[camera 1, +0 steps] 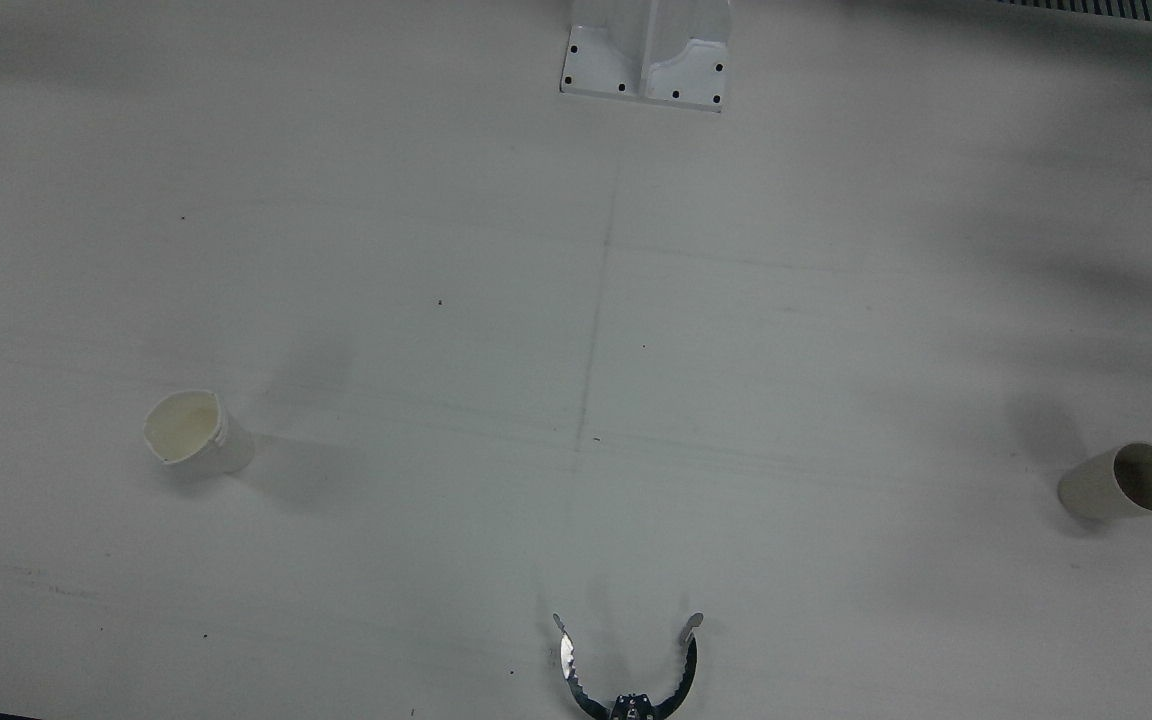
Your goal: Pour water
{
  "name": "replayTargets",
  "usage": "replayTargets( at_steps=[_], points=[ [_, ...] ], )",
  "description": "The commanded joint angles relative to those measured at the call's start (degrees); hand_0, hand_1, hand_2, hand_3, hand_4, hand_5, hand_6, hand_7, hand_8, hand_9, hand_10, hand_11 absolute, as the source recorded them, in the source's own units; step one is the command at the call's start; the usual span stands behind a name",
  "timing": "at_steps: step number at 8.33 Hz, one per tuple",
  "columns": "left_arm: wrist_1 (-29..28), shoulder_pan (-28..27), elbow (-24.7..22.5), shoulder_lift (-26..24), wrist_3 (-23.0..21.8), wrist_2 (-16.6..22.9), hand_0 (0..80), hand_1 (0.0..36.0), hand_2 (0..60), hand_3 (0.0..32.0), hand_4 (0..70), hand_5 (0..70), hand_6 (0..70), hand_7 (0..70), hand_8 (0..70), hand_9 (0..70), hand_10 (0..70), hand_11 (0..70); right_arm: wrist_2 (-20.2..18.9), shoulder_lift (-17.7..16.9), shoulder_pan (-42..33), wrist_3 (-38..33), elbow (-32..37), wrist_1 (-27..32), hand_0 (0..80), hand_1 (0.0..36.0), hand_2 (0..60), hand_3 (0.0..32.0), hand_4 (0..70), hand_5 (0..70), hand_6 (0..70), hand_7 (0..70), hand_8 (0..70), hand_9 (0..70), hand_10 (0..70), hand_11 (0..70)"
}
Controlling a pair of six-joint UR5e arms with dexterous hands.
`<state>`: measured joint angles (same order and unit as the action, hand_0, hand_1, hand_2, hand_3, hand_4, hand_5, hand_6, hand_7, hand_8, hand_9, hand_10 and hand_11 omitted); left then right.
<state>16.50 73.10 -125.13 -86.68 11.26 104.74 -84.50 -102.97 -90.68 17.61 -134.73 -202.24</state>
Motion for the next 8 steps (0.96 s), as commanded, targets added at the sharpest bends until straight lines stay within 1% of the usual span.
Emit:
replayTargets(
  at_steps=[1, 2, 3, 4, 5, 6, 7, 8],
  points=[
    [-0.2, 2.3, -1.3, 0.3, 8.4, -9.3, 76.6, 11.7, 0.0, 23.4, 6.9, 0.0, 0.0, 0.0, 0.0, 0.0, 2.9, 6.9, 0.1, 2.7, -0.3, 2.4, 5.8, 2.3, 48.1, 18.5, 20.2, 22.0, 0.0, 6.0, 6.7, 2.3, 0.3, 0.0, 0.0, 0.0],
    [-0.8, 2.0, -1.1, 1.4, 10.0, -12.3, 67.9, 10.1, 0.0, 25.0, 6.7, 0.0, 0.0, 0.0, 0.0, 0.0, 2.9, 6.6, 0.2, 5.4, -0.3, 3.4, 11.5, 7.7, 47.9, 18.5, 20.0, 17.8, 0.0, 5.9, 5.4, 0.2, 0.1, 0.0, 0.0, 0.0],
    [-2.8, 2.0, -0.6, 2.6, 14.9, -15.4, 61.0, 7.9, 0.0, 18.4, 8.9, 0.0, 0.0, 0.0, 0.0, 0.0, 3.4, 7.2, 0.4, 6.2, 0.1, 4.2, 19.3, 16.8, 47.5, 18.7, 19.4, 14.0, 0.0, 5.7, 2.5, 0.0, 0.0, 0.0, 0.0, 0.0],
    [-6.2, 1.6, 2.1, 3.1, 17.5, -16.4, 58.1, 6.5, 0.0, 12.8, 10.0, 0.0, 0.0, 0.0, 0.0, 0.0, 3.5, 7.1, 0.5, 6.3, 1.2, 5.4, 23.9, 22.5, 47.4, 18.7, 19.3, 9.2, 0.0, 5.4, 0.9, 0.0, 0.3, 0.0, 0.0, 0.0],
    [-9.2, 1.6, 6.2, 3.2, 17.6, -18.3, 55.3, 5.0, 0.0, 10.6, 9.5, 0.0, 0.0, 0.0, 0.0, 0.0, 3.5, 6.9, 0.8, 6.5, 2.7, 8.2, 25.0, 23.4, 47.9, 19.3, 20.5, 11.2, 0.0, 5.7, 3.0, 0.0, 0.3, 0.0, 0.0, 0.0],
    [-13.3, 1.5, 10.0, 3.3, 18.2, -18.9, 57.4, 6.6, 0.0, 2.2, 13.8, 0.0, 0.4, 0.0, 0.0, 0.0, 4.0, 7.8, 2.3, 6.6, 3.7, 12.1, 25.0, 23.4, 48.4, 19.6, 21.8, 11.8, 0.0, 6.0, 5.8, 0.6, 0.8, 0.0, 0.0, 0.0],
    [-20.1, 0.3, 16.9, 3.4, 18.1, -18.8, 56.8, 6.7, 0.0, 0.0, 13.6, 0.0, 0.0, 0.0, 0.0, 0.0, 3.0, 6.3, 4.2, 6.4, 3.9, 13.8, 25.1, 23.4, 48.6, 19.9, 22.1, 10.4, 0.0, 6.1, 6.1, 1.5, 1.1, 0.0, 0.0, 0.0],
    [-24.5, -2.8, 21.5, 3.4, 18.2, -19.0, 57.3, 8.5, 0.0, 0.0, 15.0, 0.0, 0.0, 0.0, 0.0, 0.0, 2.6, 6.0, 4.3, 6.3, 5.3, 14.2, 26.5, 23.4, 48.7, 19.8, 20.5, 11.0, 0.0, 5.9, 5.0, 1.7, 0.6, 0.0, 0.0, 0.0]
  ],
)
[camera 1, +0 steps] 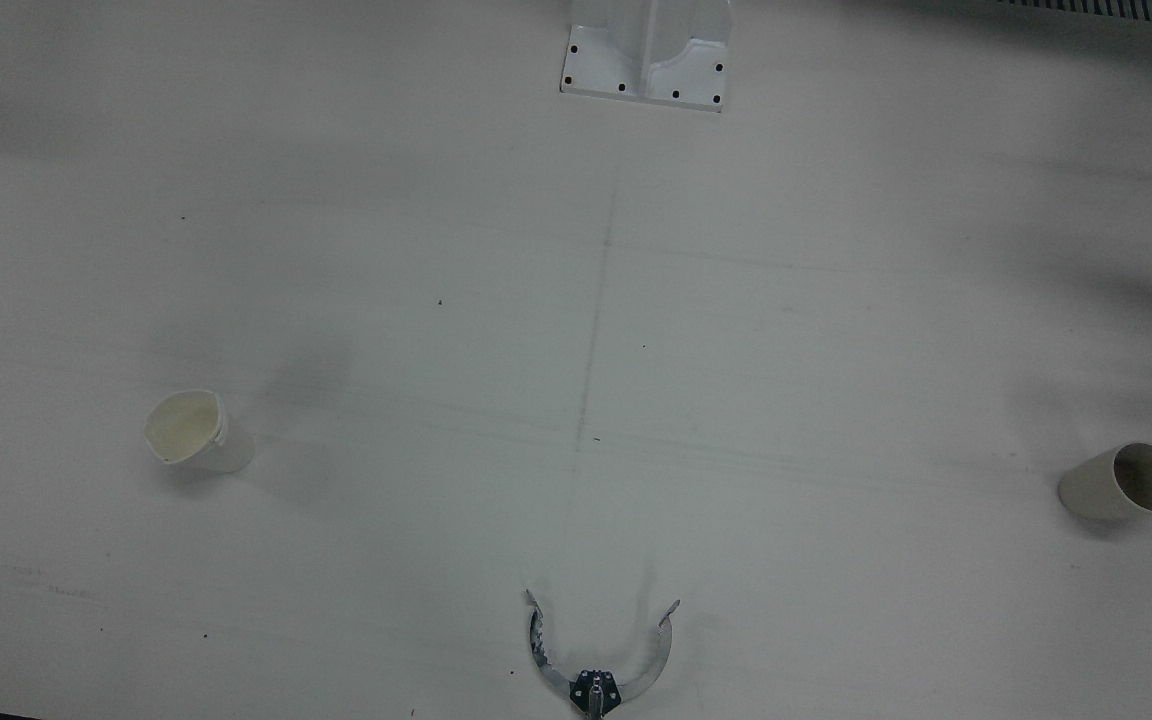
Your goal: Pour water
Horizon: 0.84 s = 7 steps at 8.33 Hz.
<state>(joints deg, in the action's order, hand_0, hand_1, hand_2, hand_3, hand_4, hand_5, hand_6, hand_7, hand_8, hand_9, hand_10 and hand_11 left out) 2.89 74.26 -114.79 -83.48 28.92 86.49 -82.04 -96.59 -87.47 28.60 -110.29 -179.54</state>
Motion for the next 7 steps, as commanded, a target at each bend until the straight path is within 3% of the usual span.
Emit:
replayTargets(
  at_steps=[1, 4, 7],
  points=[
    [-14.6, -4.9, 14.0, 1.4, 0.4, -1.8, 57.9, 8.5, 0.0, 0.0, 16.0, 0.0, 0.0, 0.0, 0.0, 0.0, 2.4, 5.7, 1.8, -0.4, 3.3, 3.0, 3.0, 0.6, 48.3, 19.1, 18.2, 11.0, 0.0, 5.6, 2.4, 0.0, 2.3, 0.4, 0.0, 0.0],
    [-27.1, -4.9, 24.5, 6.8, -0.1, -3.9, 60.9, 10.0, 0.0, 0.0, 14.8, 0.0, 0.0, 0.0, 0.0, 0.0, 2.8, 6.5, 0.9, -1.4, 5.5, 3.2, 5.8, 0.6, 47.4, 17.3, 16.0, 11.8, 0.0, 5.1, 2.9, 0.0, 1.6, 0.0, 0.0, 0.0],
    [-29.2, -6.1, 26.5, 7.6, 1.7, -3.3, 62.4, 11.5, 0.0, 0.0, 14.1, 0.0, 0.6, 0.0, 0.0, 0.0, 3.2, 7.2, 1.4, -1.3, 7.7, 3.2, 7.9, 0.9, 46.7, 16.0, 13.7, 9.4, 0.0, 4.7, 0.7, 0.0, 1.7, 0.0, 0.0, 0.0]
  ],
)
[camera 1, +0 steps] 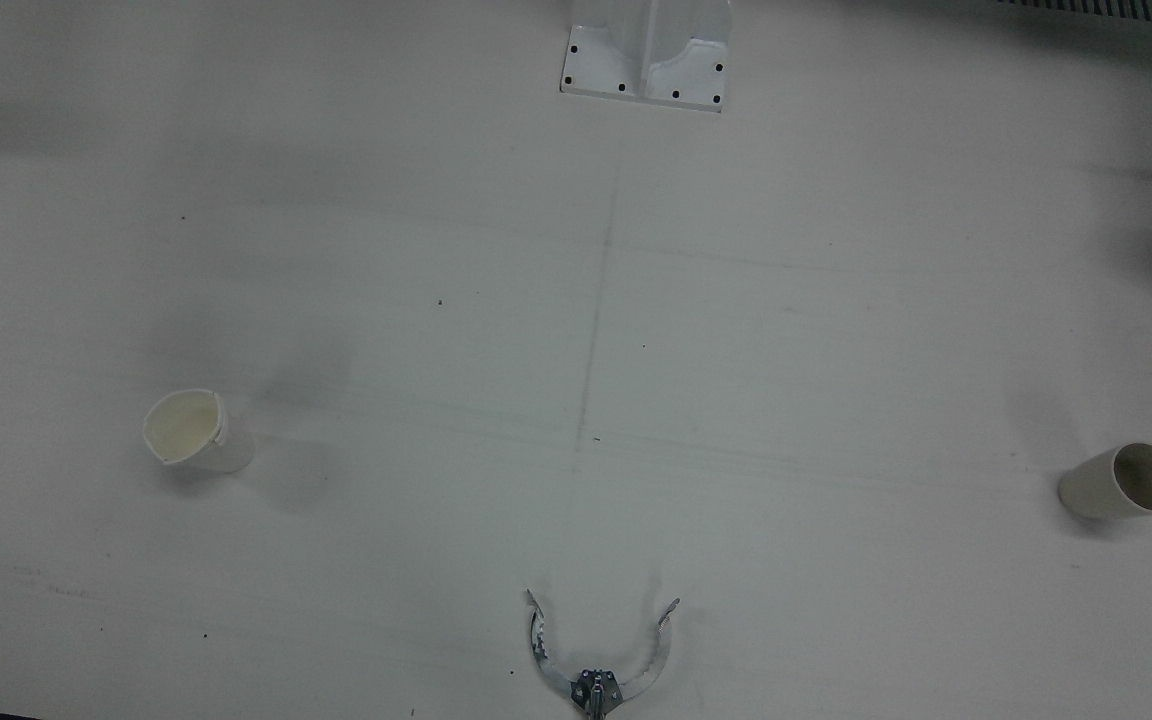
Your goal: Pour water
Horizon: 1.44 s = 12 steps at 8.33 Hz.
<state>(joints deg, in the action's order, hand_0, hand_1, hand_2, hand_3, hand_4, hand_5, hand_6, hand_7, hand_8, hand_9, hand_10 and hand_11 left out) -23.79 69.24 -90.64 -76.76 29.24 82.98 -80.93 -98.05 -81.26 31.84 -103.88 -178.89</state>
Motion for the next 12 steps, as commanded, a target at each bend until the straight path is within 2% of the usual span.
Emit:
replayTargets(
  at_steps=[1, 5, 6, 7, 8, 9, 11, 12],
  points=[
    [-3.0, -3.0, 3.0, 0.8, 3.1, 0.2, 59.7, 9.7, 0.0, 0.0, 15.0, 0.0, 1.1, 0.0, 0.0, 0.0, 3.3, 7.1, 0.3, 0.1, 1.8, 0.0, 1.5, 0.2, 46.5, 15.6, 13.7, 9.0, 0.0, 4.8, 1.3, 0.0, 2.3, 0.3, 0.0, 0.0],
    [-6.0, -9.0, 10.9, -4.1, 4.0, -0.4, 62.3, 10.2, 0.0, 0.0, 18.9, 0.0, 3.1, 1.0, 0.0, 0.0, 4.0, 8.2, 0.7, 1.5, 4.4, 0.2, 2.3, 0.2, 46.0, 14.2, 13.8, 9.4, 0.0, 4.9, 4.4, 0.0, 3.9, 2.6, 0.0, 0.0],
    [-5.9, -9.0, 11.5, -5.7, 4.4, -0.4, 63.0, 10.5, 0.0, 0.0, 19.1, 0.0, 3.1, 1.0, 0.0, 0.0, 4.0, 8.2, 0.7, 1.5, 5.1, 0.2, 2.3, 0.2, 46.0, 14.1, 14.2, 10.4, 0.0, 4.8, 4.4, 0.5, 3.7, 2.3, 0.0, 0.0],
    [-6.4, -9.9, 12.4, -6.8, 5.8, -0.7, 61.6, 9.4, 0.0, 0.0, 19.6, 0.0, 3.0, 0.9, 0.0, 0.0, 3.9, 7.9, 0.8, 1.5, 5.6, 0.2, 2.2, 0.1, 45.9, 13.9, 14.4, 11.8, 0.0, 4.7, 4.6, 1.2, 3.6, 2.2, 0.0, 0.0],
    [-6.9, -10.8, 12.6, -6.9, 6.3, -2.9, 59.3, 8.2, 0.0, 0.0, 20.1, 0.0, 2.9, 0.7, 0.0, 0.0, 3.8, 7.6, 1.7, 1.6, 5.9, 0.2, 2.2, 0.2, 46.1, 14.2, 14.8, 12.8, 0.0, 4.8, 4.9, 2.2, 3.6, 2.1, 0.0, 0.0],
    [-7.6, -13.4, 13.0, -7.4, 7.4, -4.7, 60.0, 8.6, 0.0, 0.0, 20.2, 0.0, 2.7, 0.6, 0.0, 0.0, 3.8, 7.7, 2.8, 1.6, 6.9, 0.2, 2.1, 0.2, 46.0, 14.2, 15.0, 13.6, 0.0, 4.8, 5.1, 3.2, 3.5, 2.0, 0.0, 0.0],
    [-8.4, -15.2, 14.3, -8.8, 7.5, -6.2, 58.2, 7.6, 0.0, 0.0, 18.8, 0.0, 2.1, 0.3, 0.0, 0.0, 3.6, 7.3, 2.9, 2.6, 7.1, 0.2, 2.2, 0.1, 46.1, 14.3, 16.1, 13.4, 0.0, 4.8, 5.8, 3.6, 3.8, 2.3, 0.0, 0.0],
    [-8.3, -15.5, 14.3, -9.2, 7.4, -6.2, 59.6, 8.6, 0.0, 0.0, 18.8, 0.0, 2.2, 0.3, 0.0, 0.0, 3.7, 7.6, 2.9, 2.6, 7.2, 0.2, 2.3, 0.1, 46.2, 14.5, 16.3, 13.2, 0.0, 4.9, 6.4, 4.7, 4.0, 2.4, 0.0, 0.0]
  ],
)
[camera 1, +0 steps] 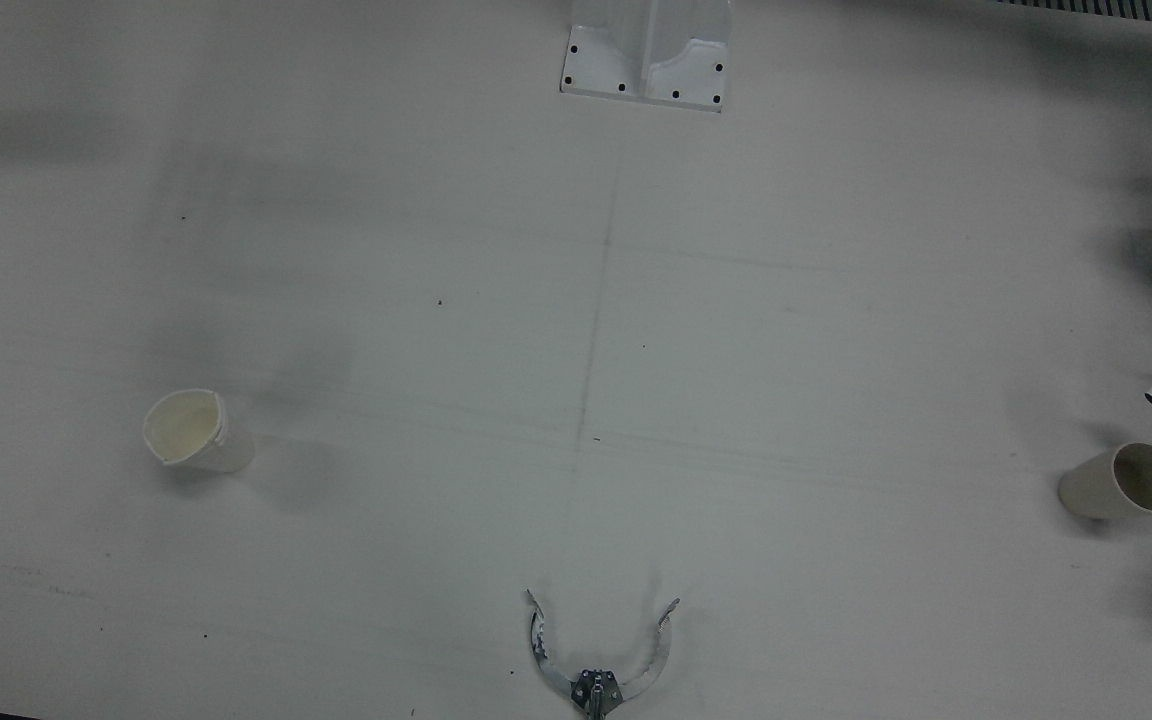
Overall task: Pour water
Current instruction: 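Close the left hand around the beige cup near the table edge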
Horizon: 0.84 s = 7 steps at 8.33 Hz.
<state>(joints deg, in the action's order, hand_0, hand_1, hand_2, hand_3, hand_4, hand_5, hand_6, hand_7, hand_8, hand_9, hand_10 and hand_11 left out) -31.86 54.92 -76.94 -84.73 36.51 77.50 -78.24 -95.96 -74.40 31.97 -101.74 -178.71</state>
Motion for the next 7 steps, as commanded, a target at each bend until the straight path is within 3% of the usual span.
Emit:
replayTargets(
  at_steps=[1, 7],
  points=[
    [-0.1, -1.3, 1.9, -2.4, 0.1, -0.8, 59.6, 8.4, 0.0, 0.0, 18.9, 0.0, 2.3, 0.5, 0.0, 0.0, 3.7, 7.5, 0.2, 0.5, 0.3, -0.1, 0.1, -0.1, 46.1, 14.4, 16.0, 13.0, 0.0, 4.8, 6.1, 4.2, 3.9, 2.3, 0.0, 0.0],
    [-0.4, -4.5, 3.6, -3.2, -0.4, -1.2, 62.2, 9.5, 0.0, 0.0, 23.2, 0.0, 3.6, 1.3, 0.0, 0.0, 4.5, 8.7, 0.1, 0.5, 0.7, -0.1, 0.2, -0.1, 46.0, 14.0, 16.1, 13.2, 0.0, 4.8, 6.2, 4.2, 4.3, 2.7, 0.0, 0.0]
  ],
)
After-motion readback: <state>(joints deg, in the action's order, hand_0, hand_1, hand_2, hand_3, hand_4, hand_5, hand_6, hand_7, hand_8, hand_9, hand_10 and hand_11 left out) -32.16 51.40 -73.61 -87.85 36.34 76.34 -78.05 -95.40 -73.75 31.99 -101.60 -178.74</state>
